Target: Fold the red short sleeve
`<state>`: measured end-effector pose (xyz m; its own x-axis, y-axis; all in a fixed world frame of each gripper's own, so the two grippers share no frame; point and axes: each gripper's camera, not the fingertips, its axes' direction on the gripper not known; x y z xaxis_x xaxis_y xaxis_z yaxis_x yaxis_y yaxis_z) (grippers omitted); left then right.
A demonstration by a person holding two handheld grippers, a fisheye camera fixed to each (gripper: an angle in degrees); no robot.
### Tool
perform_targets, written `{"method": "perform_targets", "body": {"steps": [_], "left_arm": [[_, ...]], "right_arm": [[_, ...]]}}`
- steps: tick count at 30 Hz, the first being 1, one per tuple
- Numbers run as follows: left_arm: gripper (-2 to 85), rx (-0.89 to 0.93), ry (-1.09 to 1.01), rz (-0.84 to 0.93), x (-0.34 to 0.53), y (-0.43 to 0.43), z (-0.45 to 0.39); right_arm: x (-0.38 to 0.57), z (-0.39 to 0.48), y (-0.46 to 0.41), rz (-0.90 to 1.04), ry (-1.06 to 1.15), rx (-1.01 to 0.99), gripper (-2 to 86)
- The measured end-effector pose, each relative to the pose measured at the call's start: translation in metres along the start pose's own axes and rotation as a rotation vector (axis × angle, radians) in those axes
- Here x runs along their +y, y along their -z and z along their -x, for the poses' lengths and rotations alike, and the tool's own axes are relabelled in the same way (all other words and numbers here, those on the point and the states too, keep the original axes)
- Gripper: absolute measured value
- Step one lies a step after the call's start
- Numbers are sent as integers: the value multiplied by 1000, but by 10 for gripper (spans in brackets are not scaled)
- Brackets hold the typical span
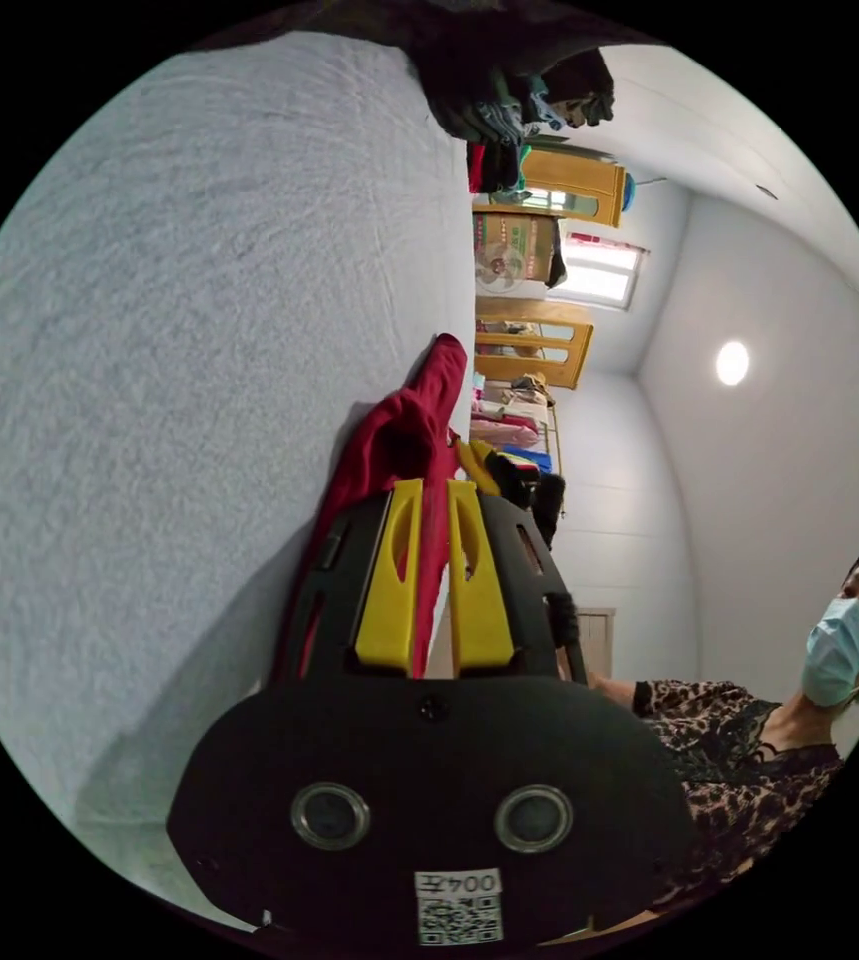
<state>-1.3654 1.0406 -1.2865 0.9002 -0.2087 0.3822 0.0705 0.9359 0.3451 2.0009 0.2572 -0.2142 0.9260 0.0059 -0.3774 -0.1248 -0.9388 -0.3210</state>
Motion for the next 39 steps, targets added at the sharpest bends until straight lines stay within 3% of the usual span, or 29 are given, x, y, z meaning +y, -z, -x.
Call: {"method": "perform_targets", "body": {"steps": [8,12,18,26,31,34,39], "left_arm": [[82,-93,-53,-34,6,-23,-29],[45,-171,-75,12,-1,-46,-43],[17,-326,-93,1,9,-45,-55],[5,-355,-100,4,18,-34,-61],[6,-440,-348,-57,30,-36,-133],[8,-513,-482,43,9,-75,-165],[11,-822,-563,249,-4,-123,-158]], "right_arm": [[-81,31,-33,68,-9,-15,76],[-99,55,-47,116,9,68,18],[-123,80,-65,106,27,120,22],[-105,124,-24,6,65,88,62],[-51,197,-13,-1,219,181,63],[-35,238,-38,40,310,248,68],[-39,276,-91,157,457,460,66]]}}
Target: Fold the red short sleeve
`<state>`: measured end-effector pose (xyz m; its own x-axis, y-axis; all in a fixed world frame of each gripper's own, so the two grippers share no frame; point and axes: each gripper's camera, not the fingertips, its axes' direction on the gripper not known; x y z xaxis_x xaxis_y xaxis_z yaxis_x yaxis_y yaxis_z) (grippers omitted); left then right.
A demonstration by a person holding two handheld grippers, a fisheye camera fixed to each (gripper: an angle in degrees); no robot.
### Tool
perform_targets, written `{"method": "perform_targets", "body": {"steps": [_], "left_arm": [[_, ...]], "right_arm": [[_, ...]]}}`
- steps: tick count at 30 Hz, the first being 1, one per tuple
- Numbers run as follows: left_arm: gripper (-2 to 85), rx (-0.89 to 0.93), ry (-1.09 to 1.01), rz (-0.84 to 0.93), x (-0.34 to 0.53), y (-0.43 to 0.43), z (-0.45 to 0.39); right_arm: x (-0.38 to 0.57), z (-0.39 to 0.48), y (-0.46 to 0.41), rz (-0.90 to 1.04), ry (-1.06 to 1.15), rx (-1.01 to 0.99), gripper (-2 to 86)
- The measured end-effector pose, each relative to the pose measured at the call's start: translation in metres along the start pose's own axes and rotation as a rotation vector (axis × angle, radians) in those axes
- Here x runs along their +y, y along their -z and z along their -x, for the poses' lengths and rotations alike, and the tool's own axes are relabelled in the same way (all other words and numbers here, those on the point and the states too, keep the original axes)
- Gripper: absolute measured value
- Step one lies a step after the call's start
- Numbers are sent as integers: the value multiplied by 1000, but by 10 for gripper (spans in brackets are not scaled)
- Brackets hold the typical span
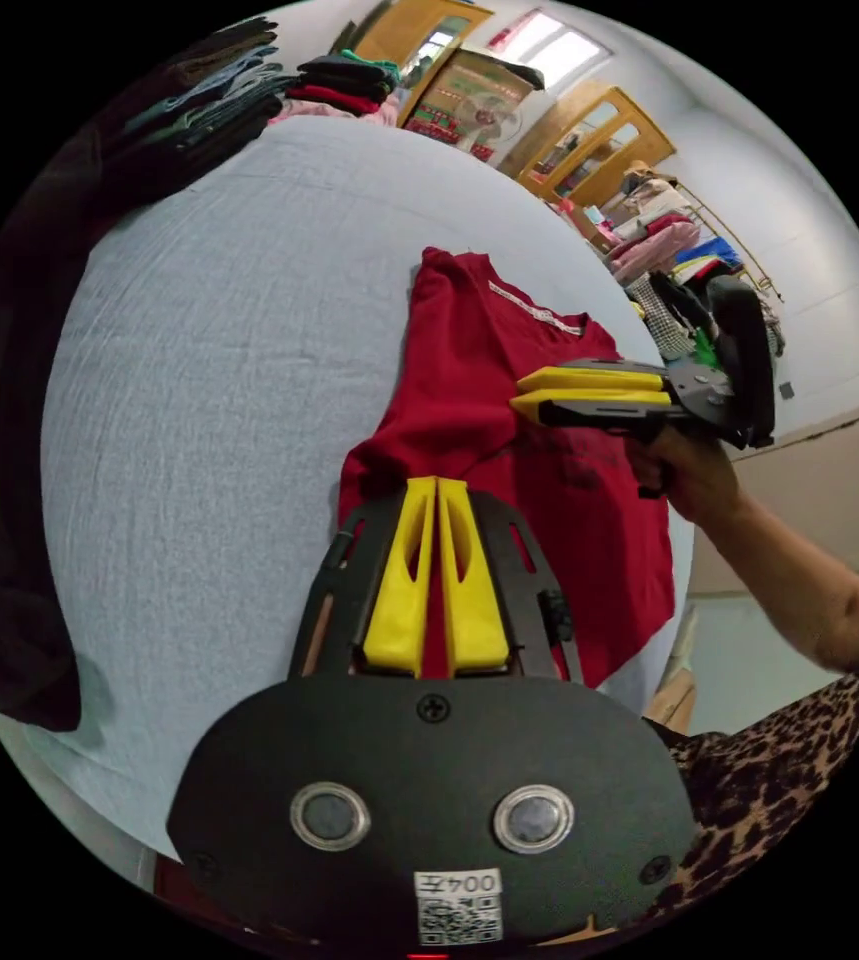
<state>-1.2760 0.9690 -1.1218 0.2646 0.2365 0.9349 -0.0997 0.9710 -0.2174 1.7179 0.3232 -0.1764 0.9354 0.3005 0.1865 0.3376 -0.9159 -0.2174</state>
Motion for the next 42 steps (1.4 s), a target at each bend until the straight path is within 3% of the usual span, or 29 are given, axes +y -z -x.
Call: {"method": "perform_targets", "body": {"steps": [4,6,11,21,29,42], "left_arm": [[11,59,-8,-32,8,6,15],[14,89,-12,-27,4,10,19],[24,40,-101,-37,18,55,-2],[25,-25,-83,84,137,73,7],[13,-209,-190,68,140,76,-25],[11,-249,-293,108,134,76,-38]], "right_arm": [[-18,10,4,18,35,-9,79],[-32,18,14,49,13,-21,143],[-14,44,59,133,-28,3,184],[118,113,77,339,-291,-78,178],[121,138,60,365,-316,144,106],[124,111,50,414,-340,133,94]]}}
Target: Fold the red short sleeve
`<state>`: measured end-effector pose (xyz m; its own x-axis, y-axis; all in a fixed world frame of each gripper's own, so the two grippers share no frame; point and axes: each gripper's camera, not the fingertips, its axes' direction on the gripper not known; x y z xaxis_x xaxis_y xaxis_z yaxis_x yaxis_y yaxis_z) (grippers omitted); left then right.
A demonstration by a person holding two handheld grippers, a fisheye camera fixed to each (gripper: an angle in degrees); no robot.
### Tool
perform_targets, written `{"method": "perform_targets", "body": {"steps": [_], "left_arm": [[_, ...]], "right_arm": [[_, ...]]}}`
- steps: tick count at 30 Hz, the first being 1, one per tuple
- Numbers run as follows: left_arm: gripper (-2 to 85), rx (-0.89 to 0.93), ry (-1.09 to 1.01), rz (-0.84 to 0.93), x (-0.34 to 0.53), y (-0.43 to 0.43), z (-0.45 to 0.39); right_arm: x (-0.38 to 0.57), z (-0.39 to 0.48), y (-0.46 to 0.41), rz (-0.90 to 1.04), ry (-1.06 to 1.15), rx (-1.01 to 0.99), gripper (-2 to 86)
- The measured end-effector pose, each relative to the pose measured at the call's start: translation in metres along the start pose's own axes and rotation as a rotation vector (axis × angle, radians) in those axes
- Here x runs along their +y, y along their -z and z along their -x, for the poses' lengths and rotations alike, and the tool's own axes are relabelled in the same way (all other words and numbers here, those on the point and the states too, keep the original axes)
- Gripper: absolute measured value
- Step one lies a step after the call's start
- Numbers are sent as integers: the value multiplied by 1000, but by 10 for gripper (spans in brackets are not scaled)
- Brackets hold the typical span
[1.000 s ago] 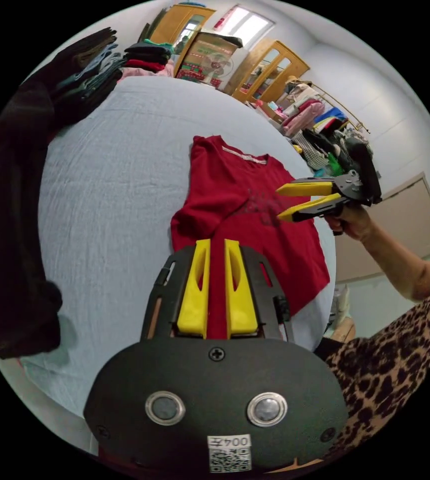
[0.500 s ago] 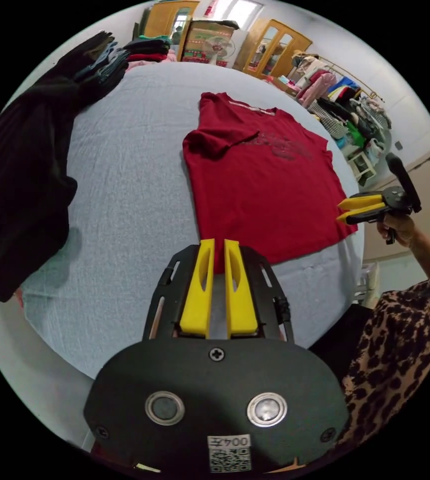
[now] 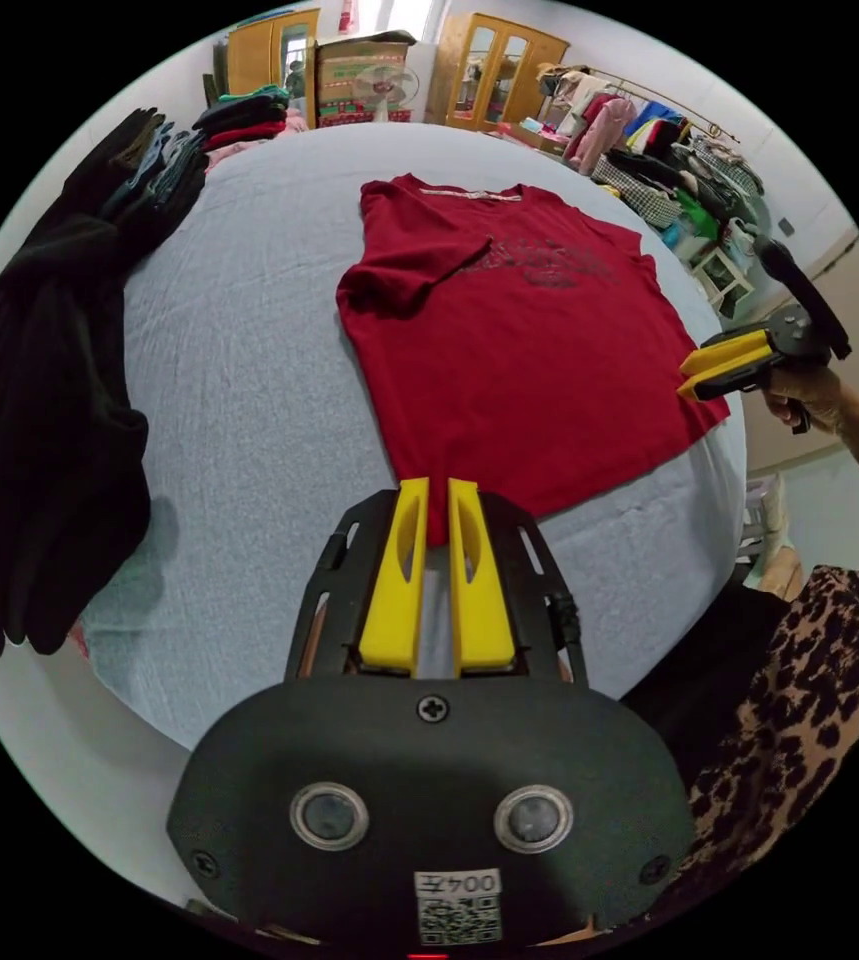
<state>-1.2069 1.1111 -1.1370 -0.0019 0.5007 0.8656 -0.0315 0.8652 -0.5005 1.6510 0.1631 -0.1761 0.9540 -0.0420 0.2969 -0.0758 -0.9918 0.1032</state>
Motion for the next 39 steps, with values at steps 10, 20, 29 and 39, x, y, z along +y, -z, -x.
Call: {"method": "perform_targets", "body": {"steps": [10,20,29,39], "left_arm": [[9,126,273,-8,15,-4,12],[20,88,638,-149,67,22,-144],[25,107,687,-189,85,1,-182],[50,431,778,-427,11,-49,-37]], "right_arm": [[41,-71,-28,-124,147,-95,100],[61,-266,-50,-324,266,-665,111],[-58,-373,-48,-333,129,-970,101],[-194,-391,-52,-331,-28,-1062,109]]}}
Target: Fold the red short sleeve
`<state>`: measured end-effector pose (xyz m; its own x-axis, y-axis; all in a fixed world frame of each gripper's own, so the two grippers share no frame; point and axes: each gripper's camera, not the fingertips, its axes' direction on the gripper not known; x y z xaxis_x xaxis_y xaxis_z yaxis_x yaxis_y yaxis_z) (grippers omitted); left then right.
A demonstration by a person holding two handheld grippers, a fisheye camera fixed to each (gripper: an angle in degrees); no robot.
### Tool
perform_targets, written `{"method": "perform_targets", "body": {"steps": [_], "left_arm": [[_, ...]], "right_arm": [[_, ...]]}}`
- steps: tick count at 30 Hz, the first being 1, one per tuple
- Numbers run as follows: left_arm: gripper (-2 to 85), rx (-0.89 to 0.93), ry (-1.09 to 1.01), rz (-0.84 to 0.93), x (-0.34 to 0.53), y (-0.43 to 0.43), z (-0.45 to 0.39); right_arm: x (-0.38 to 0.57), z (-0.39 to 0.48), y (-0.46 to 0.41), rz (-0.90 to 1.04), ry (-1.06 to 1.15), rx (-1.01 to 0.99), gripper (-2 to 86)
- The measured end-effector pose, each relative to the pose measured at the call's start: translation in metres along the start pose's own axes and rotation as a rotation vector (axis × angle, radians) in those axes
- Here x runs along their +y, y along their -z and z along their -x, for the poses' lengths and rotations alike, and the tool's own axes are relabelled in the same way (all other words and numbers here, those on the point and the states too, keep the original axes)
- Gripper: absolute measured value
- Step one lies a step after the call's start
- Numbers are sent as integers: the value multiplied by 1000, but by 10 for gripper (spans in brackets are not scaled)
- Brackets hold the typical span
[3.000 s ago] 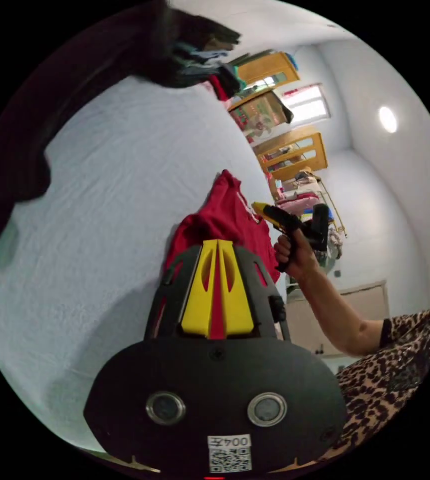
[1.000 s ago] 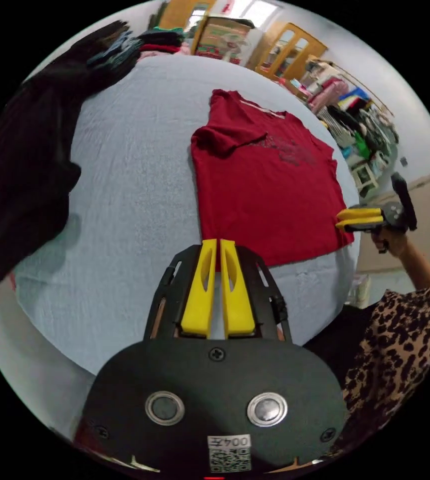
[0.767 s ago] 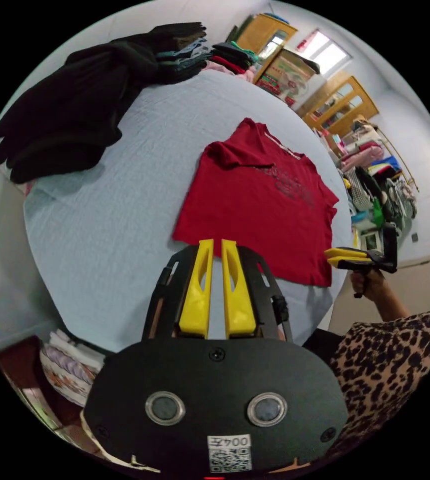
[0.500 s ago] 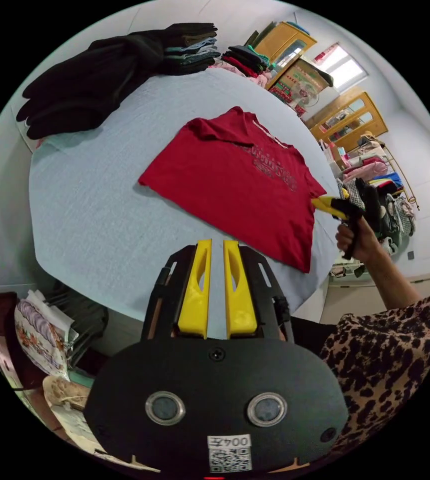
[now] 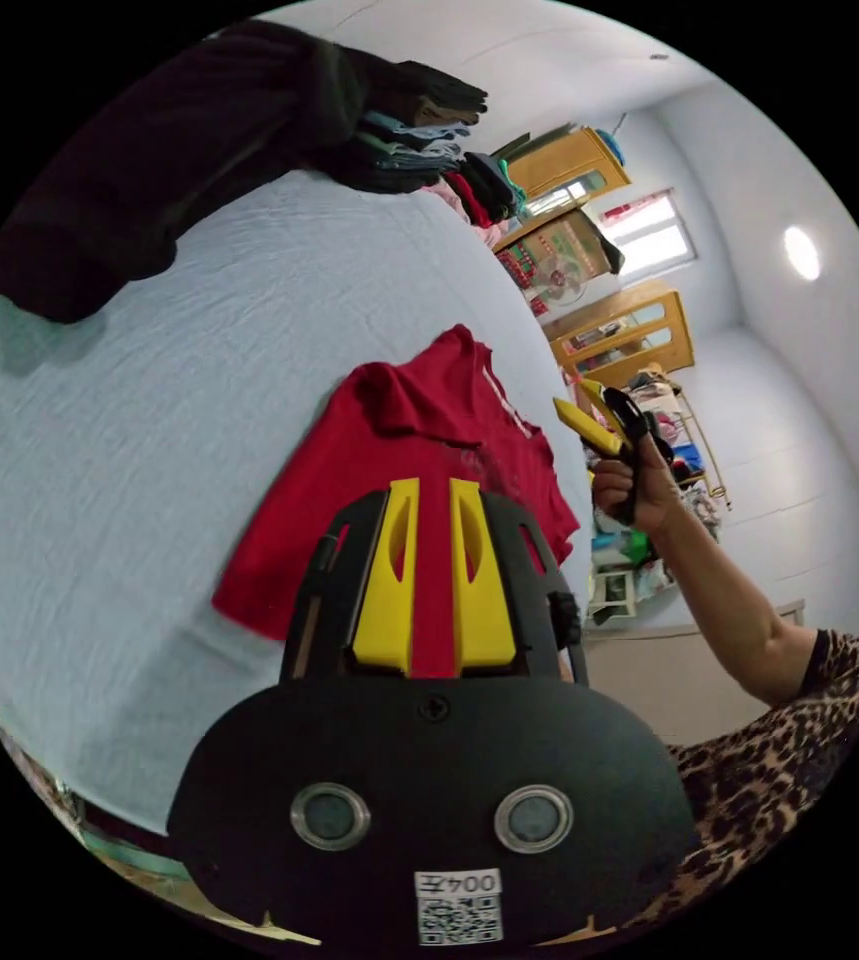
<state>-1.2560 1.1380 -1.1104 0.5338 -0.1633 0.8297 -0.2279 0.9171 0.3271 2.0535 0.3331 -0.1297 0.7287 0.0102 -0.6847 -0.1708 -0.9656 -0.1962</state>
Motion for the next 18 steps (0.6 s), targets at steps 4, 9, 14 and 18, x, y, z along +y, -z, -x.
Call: {"method": "perform_targets", "body": {"steps": [4,9,14,18], "left_arm": [[61,29,33,-10,-39,-21,17],[77,-2,85,-23,-67,-44,31],[82,2,137,-38,-66,-63,31],[79,-44,140,-63,-69,-74,19]], "right_arm": [[-43,-18,-29,31,-22,-18,110],[-87,-35,-68,119,20,99,112],[-107,-52,-90,176,30,117,111],[-119,-47,-114,244,84,181,101]]}}
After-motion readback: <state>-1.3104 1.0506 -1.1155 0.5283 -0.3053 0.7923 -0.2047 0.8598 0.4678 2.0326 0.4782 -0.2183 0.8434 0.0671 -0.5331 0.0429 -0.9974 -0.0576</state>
